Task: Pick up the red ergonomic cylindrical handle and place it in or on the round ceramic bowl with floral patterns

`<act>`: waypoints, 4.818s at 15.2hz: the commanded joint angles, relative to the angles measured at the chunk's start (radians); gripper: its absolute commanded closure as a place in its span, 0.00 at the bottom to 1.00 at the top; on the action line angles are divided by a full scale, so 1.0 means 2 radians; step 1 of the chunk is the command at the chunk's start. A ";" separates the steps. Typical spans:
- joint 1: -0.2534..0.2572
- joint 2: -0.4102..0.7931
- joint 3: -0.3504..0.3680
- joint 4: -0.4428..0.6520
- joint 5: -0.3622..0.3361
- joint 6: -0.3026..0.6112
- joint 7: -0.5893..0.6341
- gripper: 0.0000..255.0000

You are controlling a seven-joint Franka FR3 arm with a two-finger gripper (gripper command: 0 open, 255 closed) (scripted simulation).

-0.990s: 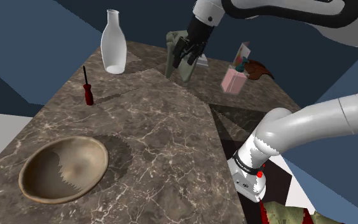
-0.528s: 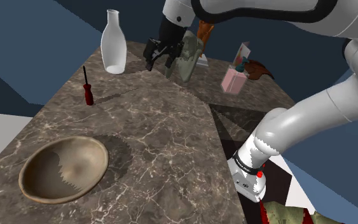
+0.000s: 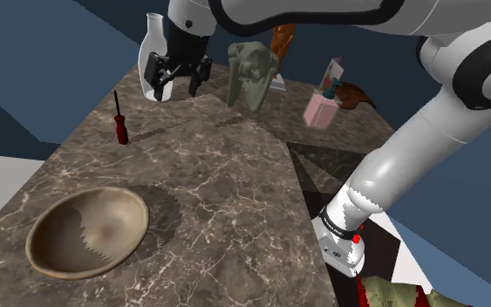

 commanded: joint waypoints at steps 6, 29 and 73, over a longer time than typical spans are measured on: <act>0.044 0.164 0.041 0.153 -0.120 -0.026 0.117 0.00; 0.075 0.232 0.034 0.181 -0.166 -0.002 0.152 1.00; 0.230 0.228 0.082 0.342 -0.195 -0.192 0.300 1.00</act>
